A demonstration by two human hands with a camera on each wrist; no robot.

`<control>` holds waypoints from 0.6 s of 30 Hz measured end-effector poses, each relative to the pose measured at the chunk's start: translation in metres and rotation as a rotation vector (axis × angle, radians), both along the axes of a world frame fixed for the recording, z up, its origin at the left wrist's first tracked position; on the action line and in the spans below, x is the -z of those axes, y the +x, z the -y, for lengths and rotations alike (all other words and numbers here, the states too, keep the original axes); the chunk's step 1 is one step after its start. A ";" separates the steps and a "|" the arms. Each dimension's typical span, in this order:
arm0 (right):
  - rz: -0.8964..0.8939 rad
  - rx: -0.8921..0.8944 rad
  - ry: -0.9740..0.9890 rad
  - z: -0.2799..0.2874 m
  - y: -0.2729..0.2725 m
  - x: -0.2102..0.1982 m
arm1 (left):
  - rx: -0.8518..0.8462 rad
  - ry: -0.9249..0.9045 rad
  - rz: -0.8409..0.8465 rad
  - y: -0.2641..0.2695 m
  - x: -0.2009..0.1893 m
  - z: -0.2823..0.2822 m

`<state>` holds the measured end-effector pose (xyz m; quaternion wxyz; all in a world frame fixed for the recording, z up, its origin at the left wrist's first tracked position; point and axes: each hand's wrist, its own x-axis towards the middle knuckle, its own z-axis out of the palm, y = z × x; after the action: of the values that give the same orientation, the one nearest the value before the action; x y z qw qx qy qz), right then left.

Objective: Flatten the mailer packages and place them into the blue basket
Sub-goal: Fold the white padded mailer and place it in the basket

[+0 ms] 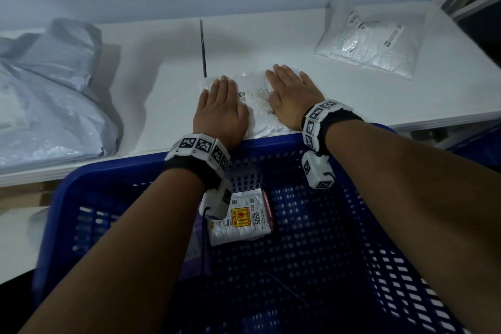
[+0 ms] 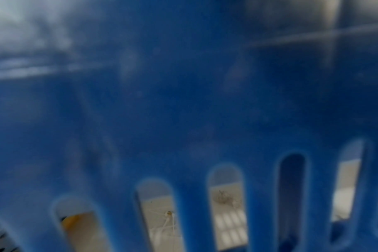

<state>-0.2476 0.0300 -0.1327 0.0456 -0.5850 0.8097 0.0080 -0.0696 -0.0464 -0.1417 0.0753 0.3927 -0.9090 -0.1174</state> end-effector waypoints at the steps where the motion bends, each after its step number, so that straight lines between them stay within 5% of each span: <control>1: -0.011 0.001 0.001 0.000 0.000 -0.001 | -0.002 0.001 0.006 0.000 0.000 0.000; 8: -0.132 -0.017 0.043 0.010 0.013 -0.019 | -0.013 -0.036 0.023 -0.001 0.002 0.001; 12: 0.079 -0.126 -0.133 0.031 0.055 -0.033 | 0.042 -0.050 0.097 -0.004 0.008 0.001; 16: 0.136 -0.333 -0.136 0.042 0.097 -0.008 | -0.157 -0.191 0.297 -0.013 0.011 0.001; 18: 0.187 -0.278 -0.106 0.042 0.088 -0.006 | 0.025 -0.165 0.267 -0.004 0.011 0.003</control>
<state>-0.1595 -0.0117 -0.1263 0.0884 -0.6912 0.7124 -0.0832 -0.0738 -0.0499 -0.1530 -0.0156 0.3862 -0.9222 0.0099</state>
